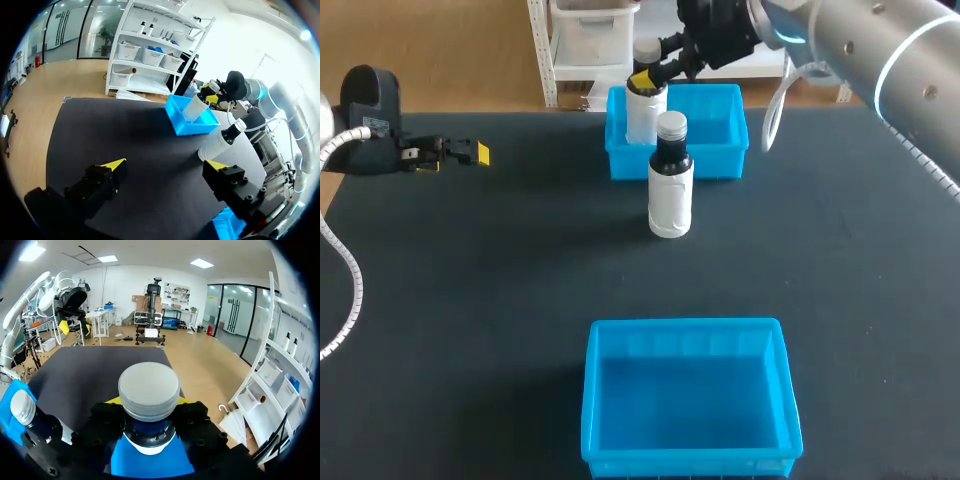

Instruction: Pick up the bottle, and place it in the far bin if it is heavy, or in the near bin if it is light.

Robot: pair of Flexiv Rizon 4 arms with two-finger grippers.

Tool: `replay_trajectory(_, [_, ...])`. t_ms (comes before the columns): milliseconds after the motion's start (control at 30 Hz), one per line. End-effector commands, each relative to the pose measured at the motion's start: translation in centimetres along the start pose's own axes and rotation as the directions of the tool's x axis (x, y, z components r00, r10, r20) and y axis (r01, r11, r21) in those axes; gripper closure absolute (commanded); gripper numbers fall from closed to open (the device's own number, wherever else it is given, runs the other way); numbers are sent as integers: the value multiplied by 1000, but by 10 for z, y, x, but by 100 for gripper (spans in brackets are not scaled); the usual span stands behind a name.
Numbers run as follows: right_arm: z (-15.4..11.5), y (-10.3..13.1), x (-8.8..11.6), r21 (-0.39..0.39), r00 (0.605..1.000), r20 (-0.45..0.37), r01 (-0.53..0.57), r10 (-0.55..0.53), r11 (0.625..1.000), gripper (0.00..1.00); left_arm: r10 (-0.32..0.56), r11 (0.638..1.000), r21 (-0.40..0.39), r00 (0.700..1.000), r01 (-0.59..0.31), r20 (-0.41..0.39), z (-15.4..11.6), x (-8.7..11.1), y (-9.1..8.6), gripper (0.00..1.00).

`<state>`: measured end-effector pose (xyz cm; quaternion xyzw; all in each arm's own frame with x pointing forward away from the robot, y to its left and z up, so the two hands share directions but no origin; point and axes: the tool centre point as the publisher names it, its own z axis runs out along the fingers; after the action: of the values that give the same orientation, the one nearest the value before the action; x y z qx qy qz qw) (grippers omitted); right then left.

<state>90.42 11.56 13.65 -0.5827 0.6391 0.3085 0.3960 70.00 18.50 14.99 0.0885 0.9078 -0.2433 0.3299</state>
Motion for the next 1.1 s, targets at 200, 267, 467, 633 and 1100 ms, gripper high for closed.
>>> replay_trajectory(200, [8,-11,2,-396,1000,-6,-13,12,918,100,0,1000,0,1000,0,0,0,0,0,0])
replay_trajectory(267, [9,-11,3,-397,1000,-7,-17,15,918,100,0,1000,0,1000,0,0,0,0,0,0])
replay_trajectory(467, [12,-12,4,-403,1000,-13,-27,23,915,96,0,1000,0,1000,0,0,0,0,0,0])
replay_trajectory(633, [12,-12,5,-406,999,-19,-32,26,913,71,0,1000,0,1000,0,0,0,0,0,0])
replay_trajectory(1100, [12,-14,6,-415,999,-38,-41,27,909,0,0,1000,0,1000,0,0,0,0,0,0])
